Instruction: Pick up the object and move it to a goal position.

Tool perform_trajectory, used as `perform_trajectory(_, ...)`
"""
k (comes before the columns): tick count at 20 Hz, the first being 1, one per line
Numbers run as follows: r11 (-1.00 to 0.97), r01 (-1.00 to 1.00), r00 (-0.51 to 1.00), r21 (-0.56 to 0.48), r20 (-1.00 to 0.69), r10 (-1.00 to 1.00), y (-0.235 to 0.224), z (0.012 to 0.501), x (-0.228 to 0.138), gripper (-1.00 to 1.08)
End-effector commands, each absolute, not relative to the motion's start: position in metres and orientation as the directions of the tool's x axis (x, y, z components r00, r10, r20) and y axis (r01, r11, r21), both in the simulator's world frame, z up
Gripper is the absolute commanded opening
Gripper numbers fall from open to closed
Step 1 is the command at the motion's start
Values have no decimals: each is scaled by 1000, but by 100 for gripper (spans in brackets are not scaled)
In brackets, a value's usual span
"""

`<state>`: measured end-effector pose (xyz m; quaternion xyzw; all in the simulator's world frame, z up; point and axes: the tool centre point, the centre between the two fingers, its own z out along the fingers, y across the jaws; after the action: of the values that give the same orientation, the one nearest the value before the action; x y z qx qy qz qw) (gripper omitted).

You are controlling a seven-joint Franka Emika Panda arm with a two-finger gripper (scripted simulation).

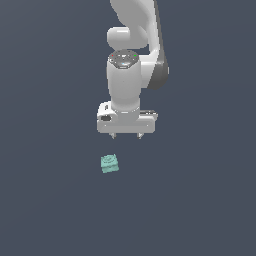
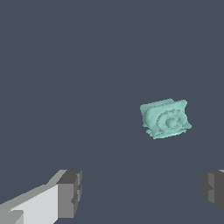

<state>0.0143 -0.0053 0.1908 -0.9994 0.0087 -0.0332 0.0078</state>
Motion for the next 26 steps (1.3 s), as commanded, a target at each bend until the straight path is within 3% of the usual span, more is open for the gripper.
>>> perform_trajectory(1,-1000,-17,998,-16,66,-18,-5,191,14,100)
perform_trajectory(11,-1000,-25,995,-10,95,-25,-1,213,19,100)
perform_trajectory(26,-985,-170,982,-26,79,-171,-9,200,24,100)
